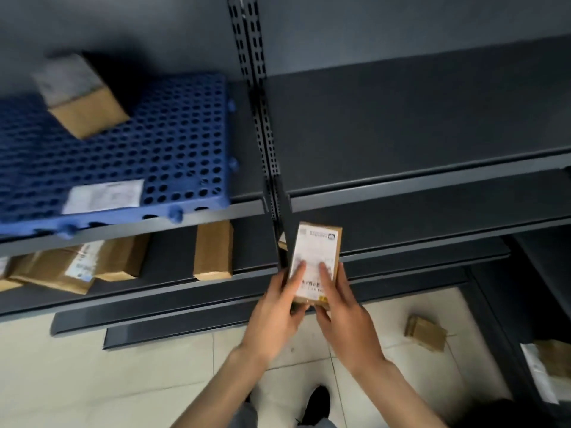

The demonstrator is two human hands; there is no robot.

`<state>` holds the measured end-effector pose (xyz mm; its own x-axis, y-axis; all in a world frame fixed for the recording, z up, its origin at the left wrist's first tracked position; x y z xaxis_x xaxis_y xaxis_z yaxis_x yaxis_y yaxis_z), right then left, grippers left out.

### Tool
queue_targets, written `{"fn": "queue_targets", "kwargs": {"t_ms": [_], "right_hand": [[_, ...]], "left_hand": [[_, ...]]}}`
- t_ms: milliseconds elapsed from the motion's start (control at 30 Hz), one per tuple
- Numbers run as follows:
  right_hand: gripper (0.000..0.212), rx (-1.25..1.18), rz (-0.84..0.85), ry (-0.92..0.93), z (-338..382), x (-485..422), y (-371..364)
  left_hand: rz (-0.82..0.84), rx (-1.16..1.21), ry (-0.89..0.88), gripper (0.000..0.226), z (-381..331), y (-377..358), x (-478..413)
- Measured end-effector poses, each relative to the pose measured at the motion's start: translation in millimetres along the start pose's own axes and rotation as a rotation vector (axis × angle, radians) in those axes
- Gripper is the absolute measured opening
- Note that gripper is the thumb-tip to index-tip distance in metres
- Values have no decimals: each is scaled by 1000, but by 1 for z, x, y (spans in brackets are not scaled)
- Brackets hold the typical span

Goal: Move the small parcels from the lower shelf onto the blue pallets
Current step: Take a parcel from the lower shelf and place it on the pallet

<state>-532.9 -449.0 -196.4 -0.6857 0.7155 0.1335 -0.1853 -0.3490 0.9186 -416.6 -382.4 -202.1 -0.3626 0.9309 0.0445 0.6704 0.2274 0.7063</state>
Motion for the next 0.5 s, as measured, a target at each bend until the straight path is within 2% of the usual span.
{"fn": "queue_targets", "kwargs": {"t_ms": [133, 267, 400, 500], "right_hand": [[95, -23, 33, 58, 52, 56, 31], [101, -36, 12, 166, 101, 73, 67], [102, -65, -94, 267, 155, 46, 127], [97, -73, -216, 401, 199, 14, 181]], "left_hand": [[-82, 15, 55, 99, -29, 48, 72], [-188, -4, 89, 103, -47, 102, 110], [-323, 1, 23, 99, -74, 184, 101], [-439, -17, -69, 85, -92, 251, 84]]}}
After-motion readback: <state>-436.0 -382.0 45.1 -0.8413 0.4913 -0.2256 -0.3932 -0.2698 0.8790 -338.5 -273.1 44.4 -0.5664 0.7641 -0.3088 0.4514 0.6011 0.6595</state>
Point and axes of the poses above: each hand's wrist, its own x-axis away from the middle knuckle, its own y-axis out of the back of the hand, z = x × y, the point moved 7 cm from there along -x, towards the middle knuckle, and after that the axes turned 7 degrees about x, right-handed, at the moved point
